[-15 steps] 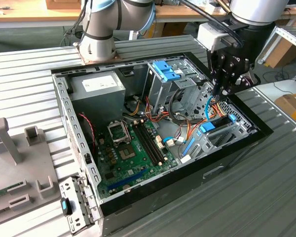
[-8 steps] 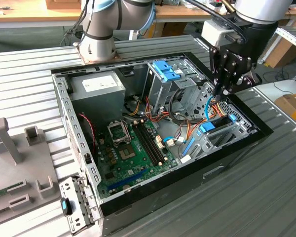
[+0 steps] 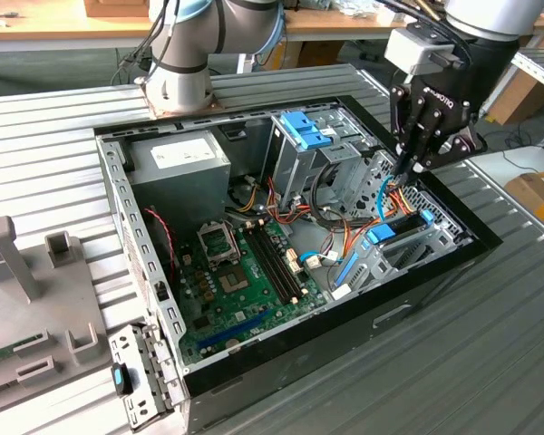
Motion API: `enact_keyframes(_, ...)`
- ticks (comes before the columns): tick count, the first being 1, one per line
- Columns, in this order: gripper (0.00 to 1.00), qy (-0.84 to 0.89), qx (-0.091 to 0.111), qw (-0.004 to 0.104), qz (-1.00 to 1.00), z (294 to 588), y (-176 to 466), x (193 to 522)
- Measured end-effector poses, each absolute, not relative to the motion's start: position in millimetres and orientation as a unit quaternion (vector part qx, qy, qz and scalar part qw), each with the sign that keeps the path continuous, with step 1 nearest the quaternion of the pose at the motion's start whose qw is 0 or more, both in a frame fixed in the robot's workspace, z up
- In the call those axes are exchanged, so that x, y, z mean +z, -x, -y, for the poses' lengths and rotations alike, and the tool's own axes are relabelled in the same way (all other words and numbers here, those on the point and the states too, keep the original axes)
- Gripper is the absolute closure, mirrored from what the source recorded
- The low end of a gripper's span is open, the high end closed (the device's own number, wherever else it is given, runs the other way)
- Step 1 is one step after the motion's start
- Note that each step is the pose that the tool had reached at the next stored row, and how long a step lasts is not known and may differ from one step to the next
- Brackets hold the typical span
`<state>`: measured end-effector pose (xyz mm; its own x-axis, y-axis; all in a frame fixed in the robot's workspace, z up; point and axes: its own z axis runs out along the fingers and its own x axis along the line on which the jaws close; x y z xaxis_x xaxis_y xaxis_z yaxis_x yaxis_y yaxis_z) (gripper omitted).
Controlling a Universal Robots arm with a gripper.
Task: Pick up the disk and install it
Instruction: 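Insert the first disk wire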
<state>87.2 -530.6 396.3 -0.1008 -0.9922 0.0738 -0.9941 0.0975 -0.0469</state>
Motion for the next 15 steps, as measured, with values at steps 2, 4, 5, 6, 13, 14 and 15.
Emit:
enact_keyframes(2, 0.76, -0.671, 0.04, 0.016, 0.741, 530.1, -91.2, 396.4)
enact_keyframes(4, 0.76, -0.671, 0.038, 0.019, 0.74, 529.8, -94.3, 396.3)
enact_keyframes(5, 0.76, -0.671, 0.038, 0.021, 0.74, 529.4, -95.4, 396.3)
enact_keyframes(6, 0.76, -0.671, 0.038, 0.022, 0.741, 529.4, -95.4, 396.2)
enact_keyframes(13, 0.76, -0.67, 0.038, 0.022, 0.741, 529.1, -95.7, 396.3)
enact_keyframes(14, 0.76, -0.67, 0.038, 0.022, 0.741, 529.1, -95.8, 396.3)
enact_keyframes(15, 0.76, -0.67, 0.037, 0.023, 0.741, 529.1, -97.1, 396.4)
